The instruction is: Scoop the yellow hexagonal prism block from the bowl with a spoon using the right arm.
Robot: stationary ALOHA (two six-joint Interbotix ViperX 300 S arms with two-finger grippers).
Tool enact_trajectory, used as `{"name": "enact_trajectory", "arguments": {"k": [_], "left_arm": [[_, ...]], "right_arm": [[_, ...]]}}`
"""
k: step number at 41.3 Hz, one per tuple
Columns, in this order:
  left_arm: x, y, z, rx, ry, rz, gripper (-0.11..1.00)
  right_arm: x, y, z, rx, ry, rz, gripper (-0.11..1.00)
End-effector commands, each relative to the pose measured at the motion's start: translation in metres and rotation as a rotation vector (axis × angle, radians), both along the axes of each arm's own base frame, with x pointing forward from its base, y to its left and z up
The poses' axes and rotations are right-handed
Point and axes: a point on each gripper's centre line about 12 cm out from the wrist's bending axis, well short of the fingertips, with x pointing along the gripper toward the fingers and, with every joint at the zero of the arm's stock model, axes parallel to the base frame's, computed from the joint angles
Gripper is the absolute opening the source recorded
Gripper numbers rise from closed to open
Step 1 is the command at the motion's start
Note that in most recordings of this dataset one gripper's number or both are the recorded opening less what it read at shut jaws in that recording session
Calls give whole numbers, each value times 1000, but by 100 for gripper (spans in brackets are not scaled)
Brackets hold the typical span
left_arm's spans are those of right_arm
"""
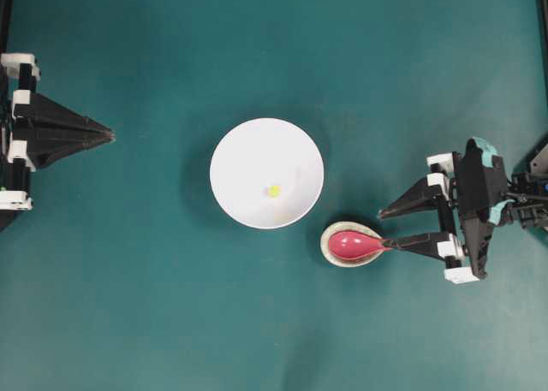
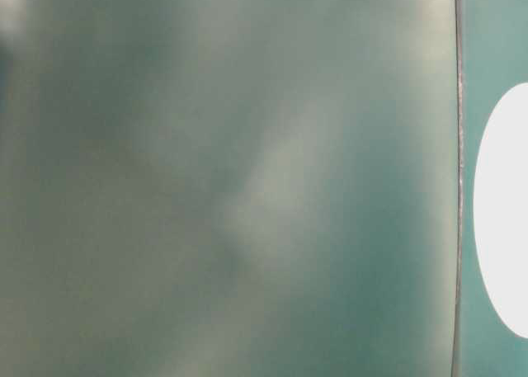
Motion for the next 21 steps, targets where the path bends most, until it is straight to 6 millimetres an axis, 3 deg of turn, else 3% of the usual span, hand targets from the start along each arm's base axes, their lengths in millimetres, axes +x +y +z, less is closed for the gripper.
{"name": "enact_trajectory", "arguments": {"k": [1, 21], "left_arm": [[3, 1, 9, 3, -28, 2, 0], [3, 1, 10, 1, -29, 3, 0]], "right_arm": [[1, 5, 1, 9, -40, -2, 54], [-10, 15, -32, 6, 37, -32, 54]]}}
